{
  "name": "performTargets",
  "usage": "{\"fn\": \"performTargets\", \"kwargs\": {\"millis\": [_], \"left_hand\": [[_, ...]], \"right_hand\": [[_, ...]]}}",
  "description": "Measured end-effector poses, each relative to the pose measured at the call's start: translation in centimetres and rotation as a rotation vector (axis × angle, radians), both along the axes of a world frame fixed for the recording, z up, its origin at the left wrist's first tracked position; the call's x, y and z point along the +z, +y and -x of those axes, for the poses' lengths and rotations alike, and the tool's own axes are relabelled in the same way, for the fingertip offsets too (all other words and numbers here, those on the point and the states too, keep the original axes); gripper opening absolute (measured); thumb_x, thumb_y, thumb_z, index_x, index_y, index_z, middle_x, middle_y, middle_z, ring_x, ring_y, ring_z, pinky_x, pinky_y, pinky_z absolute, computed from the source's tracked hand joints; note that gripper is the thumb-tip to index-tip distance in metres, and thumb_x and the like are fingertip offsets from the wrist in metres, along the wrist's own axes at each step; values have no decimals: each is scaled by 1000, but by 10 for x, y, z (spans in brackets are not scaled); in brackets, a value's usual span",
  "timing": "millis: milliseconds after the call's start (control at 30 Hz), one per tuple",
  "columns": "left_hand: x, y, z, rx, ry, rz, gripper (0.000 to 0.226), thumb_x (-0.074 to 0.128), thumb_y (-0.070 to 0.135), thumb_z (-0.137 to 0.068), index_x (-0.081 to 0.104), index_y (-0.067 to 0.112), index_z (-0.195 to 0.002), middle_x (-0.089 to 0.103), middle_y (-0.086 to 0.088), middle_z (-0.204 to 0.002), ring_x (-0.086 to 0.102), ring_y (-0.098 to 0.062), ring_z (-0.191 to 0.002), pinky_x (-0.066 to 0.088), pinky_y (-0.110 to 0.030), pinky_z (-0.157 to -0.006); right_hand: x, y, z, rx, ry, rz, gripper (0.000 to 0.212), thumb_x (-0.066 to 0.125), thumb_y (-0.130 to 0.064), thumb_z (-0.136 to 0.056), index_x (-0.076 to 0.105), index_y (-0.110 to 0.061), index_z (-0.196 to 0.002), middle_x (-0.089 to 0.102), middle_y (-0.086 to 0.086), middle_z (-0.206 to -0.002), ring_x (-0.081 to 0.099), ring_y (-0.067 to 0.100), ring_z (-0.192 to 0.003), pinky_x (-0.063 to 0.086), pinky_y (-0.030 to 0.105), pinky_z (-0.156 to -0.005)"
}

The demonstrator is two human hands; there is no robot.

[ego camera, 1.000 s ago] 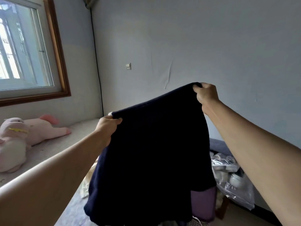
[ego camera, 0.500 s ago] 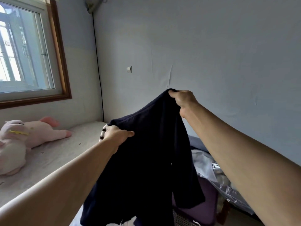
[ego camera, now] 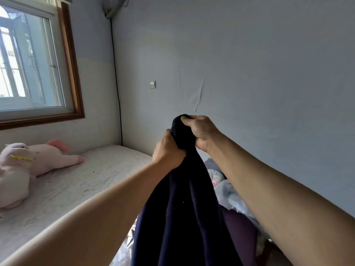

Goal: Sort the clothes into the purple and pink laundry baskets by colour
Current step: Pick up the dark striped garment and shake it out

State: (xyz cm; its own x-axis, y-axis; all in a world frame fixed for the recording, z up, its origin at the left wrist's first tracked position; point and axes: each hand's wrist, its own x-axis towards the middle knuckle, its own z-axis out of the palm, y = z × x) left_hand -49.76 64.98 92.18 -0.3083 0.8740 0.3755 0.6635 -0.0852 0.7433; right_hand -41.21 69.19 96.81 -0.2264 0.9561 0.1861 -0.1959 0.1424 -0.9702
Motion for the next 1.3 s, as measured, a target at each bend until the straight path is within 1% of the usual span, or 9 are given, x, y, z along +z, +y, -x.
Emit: {"fn": "performTargets", "kwargs": {"millis": [67, 133, 300, 467, 533, 633, 867, 1133, 1300], "left_hand": [[4, 4, -1, 11, -45, -8, 12, 65, 17, -76, 56, 16, -84, 62, -8, -85, 63, -33, -91, 45, -30, -68], [5, 7, -3, 9, -141, -11, 18, 67, 20, -77, 53, 20, -67, 59, -4, -71, 64, -31, -83, 43, -29, -63], [6, 15, -1, 108, -432, -63, 15, 71, 21, -69, 56, 17, -68, 66, -10, -84, 66, -31, -85, 56, -37, -75], [16, 15, 8, 40, -524, -117, 15, 73, 17, -64, 62, 16, -74, 69, -11, -81, 68, -28, -76, 58, -42, -77], [19, 11, 16, -23, -477, -95, 15, 74, 11, -69, 60, 16, -74, 66, -7, -74, 65, -23, -69, 57, -34, -70], [26, 7, 33, -89, -345, -35, 18, 78, 7, -70, 63, 14, -76, 65, -6, -74, 63, -21, -68, 53, -28, -65], [22, 10, 47, 139, 417, -70, 37, 66, 30, -81, 42, 20, -56, 54, -4, -73, 57, -33, -81, 39, -30, -63], [16, 32, 42, 73, 126, -121, 31, 54, 12, -84, 36, 14, -59, 45, -4, -61, 43, -27, -66, 34, -30, -57], [17, 36, 43, -38, -157, -121, 32, 52, 6, -88, 39, 15, -60, 37, -1, -57, 34, -18, -54, 28, -22, -39]], "right_hand": [[-5, -3, -10, 4, 15, -34, 16, 50, 0, -94, 63, 6, -102, 62, 12, -81, 60, 20, -72, 52, 27, -74], [-11, -8, -21, 7, -14, -60, 13, 53, 2, -91, 63, -2, -100, 63, 10, -85, 60, 17, -76, 50, 22, -70], [-43, -15, -41, 40, -399, 18, 62, 70, 0, -74, 41, -10, -128, 59, 12, -119, 59, 18, -96, 46, 25, -70], [-84, 1, -52, -61, -864, -14, 39, 74, -9, -70, 61, 2, -105, 67, 16, -102, 65, 30, -95, 53, 38, -86], [-80, 7, -62, -170, -876, -90, 14, 69, -11, -80, 61, 0, -83, 61, 13, -84, 60, 22, -82, 44, 31, -70], [-61, 9, -75, -320, -977, -234, 32, 60, -16, -86, 46, -12, -58, 53, 12, -73, 51, 20, -72, 32, 27, -61], [-41, 8, -52, -493, -851, -113, 19, 37, 1, -79, 37, -13, -65, 49, 11, -83, 48, 27, -79, 36, 30, -69], [-62, -38, -19, 52, -647, -26, 31, 66, -18, -85, 54, -13, -113, 61, 8, -117, 59, 24, -107, 49, 41, -96], [-63, -36, -30, 340, -422, 147, 22, 49, -23, -97, 59, -10, -112, 65, 8, -105, 65, 25, -96, 56, 38, -79]]}}
